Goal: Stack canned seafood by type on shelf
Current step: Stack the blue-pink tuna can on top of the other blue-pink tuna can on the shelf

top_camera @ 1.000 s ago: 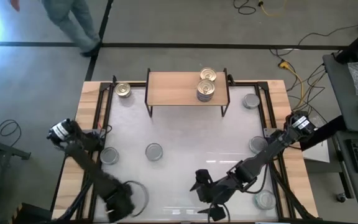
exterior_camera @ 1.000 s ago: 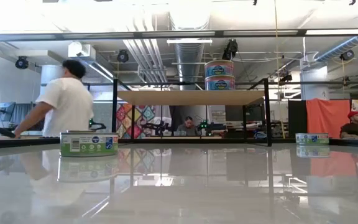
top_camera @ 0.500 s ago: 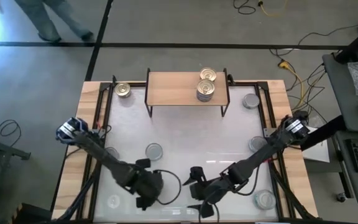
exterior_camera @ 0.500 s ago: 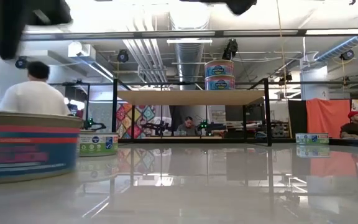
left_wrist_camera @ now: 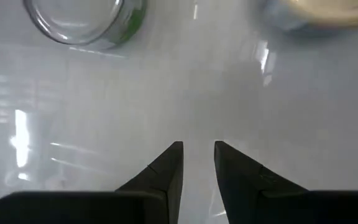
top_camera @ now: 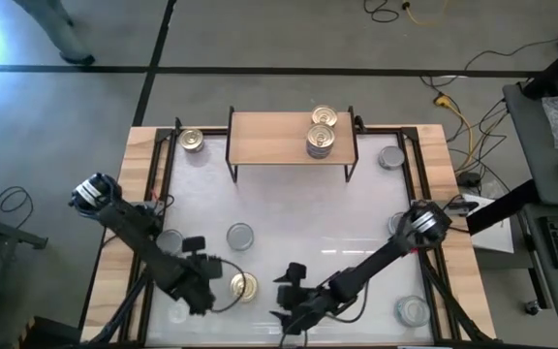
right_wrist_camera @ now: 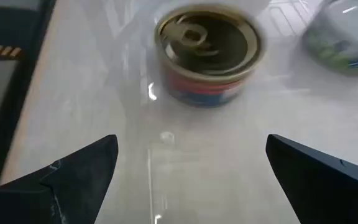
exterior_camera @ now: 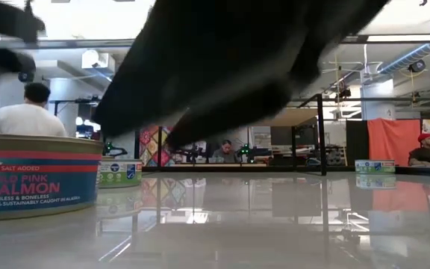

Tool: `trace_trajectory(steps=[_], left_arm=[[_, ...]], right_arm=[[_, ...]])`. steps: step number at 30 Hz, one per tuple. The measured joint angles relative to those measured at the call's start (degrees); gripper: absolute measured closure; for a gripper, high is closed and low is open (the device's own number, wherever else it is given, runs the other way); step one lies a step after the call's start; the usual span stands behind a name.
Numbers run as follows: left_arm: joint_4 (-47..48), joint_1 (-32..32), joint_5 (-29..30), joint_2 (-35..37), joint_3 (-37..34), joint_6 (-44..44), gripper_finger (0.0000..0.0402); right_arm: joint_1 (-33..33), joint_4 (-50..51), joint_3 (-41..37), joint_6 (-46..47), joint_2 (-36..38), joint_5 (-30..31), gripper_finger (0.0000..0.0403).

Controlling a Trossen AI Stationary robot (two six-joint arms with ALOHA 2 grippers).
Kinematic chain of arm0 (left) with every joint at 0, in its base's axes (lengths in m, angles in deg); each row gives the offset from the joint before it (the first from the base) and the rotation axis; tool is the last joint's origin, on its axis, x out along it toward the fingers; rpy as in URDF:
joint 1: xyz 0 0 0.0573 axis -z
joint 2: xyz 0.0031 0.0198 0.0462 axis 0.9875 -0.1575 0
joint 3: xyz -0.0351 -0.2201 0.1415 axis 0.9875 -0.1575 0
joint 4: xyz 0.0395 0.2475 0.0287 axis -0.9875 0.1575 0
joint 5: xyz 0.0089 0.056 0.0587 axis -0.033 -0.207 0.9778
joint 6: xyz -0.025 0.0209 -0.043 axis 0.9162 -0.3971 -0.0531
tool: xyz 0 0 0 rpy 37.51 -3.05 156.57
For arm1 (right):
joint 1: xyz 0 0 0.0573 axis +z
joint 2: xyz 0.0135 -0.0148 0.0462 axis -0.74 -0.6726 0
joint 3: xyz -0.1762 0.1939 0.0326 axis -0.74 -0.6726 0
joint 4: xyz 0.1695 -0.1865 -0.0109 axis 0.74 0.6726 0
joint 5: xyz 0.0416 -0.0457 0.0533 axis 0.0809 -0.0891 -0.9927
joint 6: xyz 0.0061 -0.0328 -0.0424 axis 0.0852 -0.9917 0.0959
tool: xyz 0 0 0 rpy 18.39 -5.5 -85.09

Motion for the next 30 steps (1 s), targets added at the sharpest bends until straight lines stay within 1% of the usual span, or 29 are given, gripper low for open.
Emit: trace_trajectory(steps=[2, 5, 9, 11, 16, 21, 23, 24, 26, 28, 30], left_arm=[[-7.37, -1.77, -0.03, 1.02, -4.28, -2.83, 0.0325], [-20.69, -3.22, -0.05, 2.0, -7.92, -6.54, 0.0325], [-29.04, -3.27, -0.38, 1.13, -8.99, -9.55, 0.0325], [-29.22, -2.95, -0.82, 0.57, -8.55, -9.74, 0.0325], [-29.43, -0.88, -1.95, 0.16, -5.69, -10.05, 0.0325], [-30.72, 1.17, -1.9, 0.22, -2.48, -13.04, 0.0325], [-29.72, 1.83, -1.86, 0.97, -2.09, -13.68, 0.0325], [-28.96, 1.99, -1.78, 1.37, -2.19, -13.83, 0.0325], [-27.87, 2.3, -0.03, 2.29, -2.91, -14.06, 0.0325], [-26.3, 2.15, 3.27, 3.02, -4.43, -14.11, 0.0325], [-26.59, 1.6, 6.3, 3.11, -6.88, -14.09, 0.0325]], right_arm=[[-0.23, 0.58, 2.73, -0.01, -2.92, 1.07, 0.0003], [-1.31, 0.14, 7.4, 0.08, -6.12, 1.18, 0.0003], [-3.26, 0.45, 12.1, -0.25, -9.06, 1.48, 0.0003], [-4.16, 1.41, 13.42, -0.9, -9.77, 1.26, 0.0003], [-5.81, 9.14, 14.96, -2.55, -8.77, 0.27, 0.0003], [-6.41, 12.35, 15.33, -8.99, -6.94, -5.95, 0.0003], [-6.5, 13.22, 15.0, -9.62, -5.79, -8.55, 0.0003], [-6.5, 14.2, 14.7, -9.57, -5.27, -8.91, 0.0003], [-6.48, 13.78, 14.24, -8.97, -4.9, -8.94, 0.0003], [-6.37, 13.79, 13.56, -7.62, -4.87, -8.05, 0.0003], [-6.23, 11.43, 12.47, -5.38, -5.65, -7.12, 0.0003]])
